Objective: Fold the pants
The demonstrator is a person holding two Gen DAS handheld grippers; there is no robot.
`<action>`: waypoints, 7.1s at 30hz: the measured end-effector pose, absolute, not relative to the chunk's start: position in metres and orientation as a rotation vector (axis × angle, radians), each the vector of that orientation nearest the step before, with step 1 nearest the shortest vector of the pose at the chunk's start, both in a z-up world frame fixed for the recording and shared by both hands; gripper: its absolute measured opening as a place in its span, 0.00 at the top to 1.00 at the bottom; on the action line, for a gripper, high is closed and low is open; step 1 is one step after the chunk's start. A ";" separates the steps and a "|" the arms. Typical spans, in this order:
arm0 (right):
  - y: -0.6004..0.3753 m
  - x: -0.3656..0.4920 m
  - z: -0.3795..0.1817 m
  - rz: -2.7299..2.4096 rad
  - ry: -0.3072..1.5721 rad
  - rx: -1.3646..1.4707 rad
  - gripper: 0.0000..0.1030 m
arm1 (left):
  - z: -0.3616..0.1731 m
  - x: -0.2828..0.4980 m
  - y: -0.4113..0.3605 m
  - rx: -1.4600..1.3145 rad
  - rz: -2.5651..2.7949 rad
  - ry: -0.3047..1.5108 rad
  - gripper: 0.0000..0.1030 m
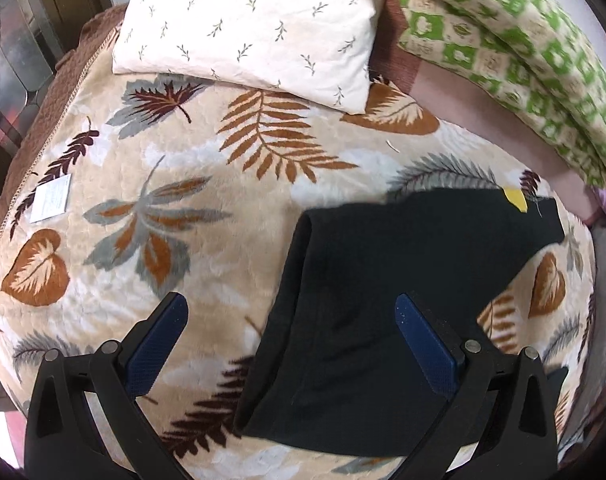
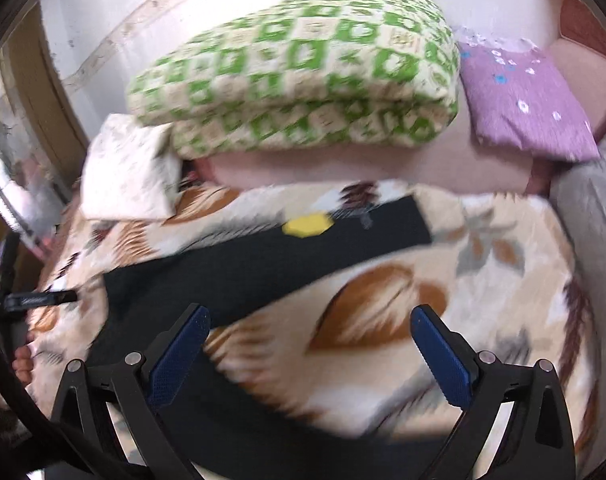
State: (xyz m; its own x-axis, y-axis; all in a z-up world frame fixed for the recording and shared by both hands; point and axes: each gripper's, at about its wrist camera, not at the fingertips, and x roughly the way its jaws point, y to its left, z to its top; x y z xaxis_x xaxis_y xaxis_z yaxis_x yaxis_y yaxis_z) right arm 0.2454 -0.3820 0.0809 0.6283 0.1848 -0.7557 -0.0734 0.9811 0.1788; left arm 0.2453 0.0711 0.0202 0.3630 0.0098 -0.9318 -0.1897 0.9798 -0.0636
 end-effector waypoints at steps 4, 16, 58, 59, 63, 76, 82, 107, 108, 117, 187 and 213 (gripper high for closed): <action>-0.417 0.322 0.056 0.130 0.939 0.178 0.04 | 0.010 0.269 0.076 -0.180 0.137 1.239 0.00; -0.470 0.440 -0.033 0.128 1.100 0.226 0.19 | -0.012 0.320 0.097 -0.278 0.169 1.282 0.00; -0.483 0.443 -0.069 0.200 1.069 0.240 0.75 | -0.059 0.325 0.072 -0.215 -0.100 1.147 0.31; -0.481 0.443 -0.069 0.205 1.053 0.227 0.75 | -0.059 0.322 0.071 -0.216 -0.101 1.147 0.31; -0.482 0.438 -0.064 0.213 1.015 0.212 0.93 | -0.061 0.326 0.062 -0.199 -0.086 1.130 0.60; -0.493 0.365 0.013 0.233 0.904 0.170 0.93 | -0.028 0.317 0.057 -0.210 -0.080 1.086 0.67; -0.497 0.315 0.029 0.233 0.898 0.152 0.93 | -0.011 0.306 0.053 -0.205 -0.083 1.060 0.67; -0.508 0.176 0.043 0.290 0.837 0.005 0.98 | 0.008 0.220 0.049 -0.195 -0.052 0.961 0.67; -0.508 0.174 0.041 0.293 0.847 0.011 0.98 | 0.006 0.217 0.049 -0.180 -0.050 0.963 0.67; -0.516 0.237 0.002 0.240 0.992 0.232 0.78 | 0.003 0.218 0.048 -0.167 -0.058 0.973 0.67; -0.440 0.060 0.012 0.385 0.947 -0.327 0.82 | -0.036 0.141 0.066 -0.172 -0.080 1.057 0.67; -0.509 0.038 0.020 0.168 0.965 0.348 0.58 | -0.020 0.103 0.067 0.069 -0.142 1.088 0.62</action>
